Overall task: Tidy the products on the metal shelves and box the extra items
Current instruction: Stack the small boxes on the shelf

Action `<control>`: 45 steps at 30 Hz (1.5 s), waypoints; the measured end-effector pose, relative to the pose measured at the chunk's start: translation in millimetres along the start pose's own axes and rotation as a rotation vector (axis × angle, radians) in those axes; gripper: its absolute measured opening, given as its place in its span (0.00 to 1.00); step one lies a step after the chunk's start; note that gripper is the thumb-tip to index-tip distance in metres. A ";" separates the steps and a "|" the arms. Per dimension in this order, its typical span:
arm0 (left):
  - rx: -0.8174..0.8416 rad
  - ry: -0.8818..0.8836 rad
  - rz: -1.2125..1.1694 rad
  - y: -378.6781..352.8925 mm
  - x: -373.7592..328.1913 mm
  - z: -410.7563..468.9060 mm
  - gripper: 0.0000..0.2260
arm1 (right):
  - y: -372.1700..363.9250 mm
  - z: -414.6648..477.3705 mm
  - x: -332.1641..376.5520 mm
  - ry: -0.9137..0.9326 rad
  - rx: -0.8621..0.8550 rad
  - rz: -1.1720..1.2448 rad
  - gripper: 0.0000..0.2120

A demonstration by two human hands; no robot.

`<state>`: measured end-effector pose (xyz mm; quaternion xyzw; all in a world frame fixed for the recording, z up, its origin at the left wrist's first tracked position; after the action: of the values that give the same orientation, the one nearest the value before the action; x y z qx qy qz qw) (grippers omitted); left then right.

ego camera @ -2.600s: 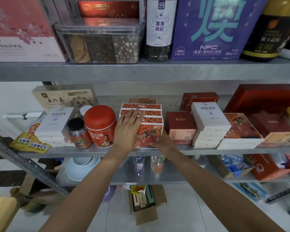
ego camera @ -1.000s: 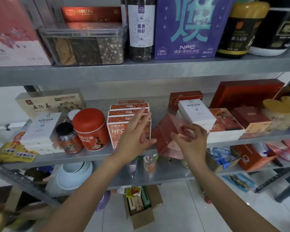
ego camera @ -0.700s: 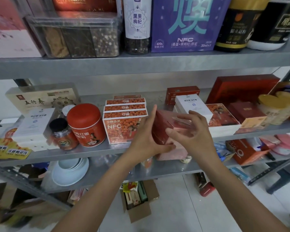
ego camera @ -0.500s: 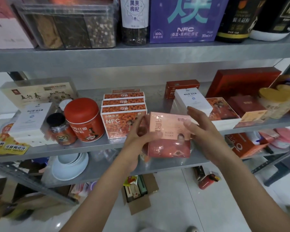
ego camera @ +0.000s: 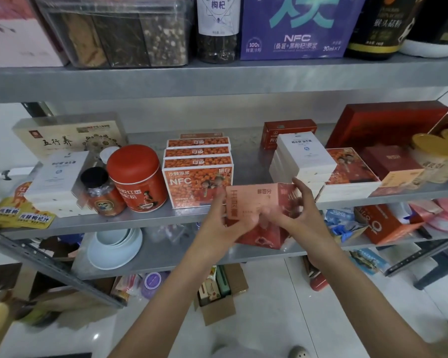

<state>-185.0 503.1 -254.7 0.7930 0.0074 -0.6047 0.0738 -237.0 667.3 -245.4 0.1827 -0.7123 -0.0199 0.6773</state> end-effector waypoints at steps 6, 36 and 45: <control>0.044 0.131 -0.199 -6.3 10.6 -2.0 0.47 | -4.9 -9.1 17.4 0.141 0.225 -0.024 0.37; 0.149 0.022 -0.167 -0.7 0.0 4.9 0.42 | -5.6 -16.6 22.9 0.177 0.140 -0.040 0.28; 0.229 0.310 -0.539 -13.8 22.9 -1.3 0.30 | -3.4 -15.7 -11.5 -0.224 0.378 0.437 0.41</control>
<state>-179.0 515.2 -277.8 0.8483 0.1599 -0.4714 -0.1805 -220.8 670.9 -256.0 0.1448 -0.7961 0.2390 0.5368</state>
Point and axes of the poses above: each hand's wrist, its own z-axis towards the middle knuckle, its own y-axis out of the back of the hand, x = y × z, the point moved 6 cm from there along z, towards the middle knuckle, and after that the axes turned 5 degrees about y, right-handed, at the moved point
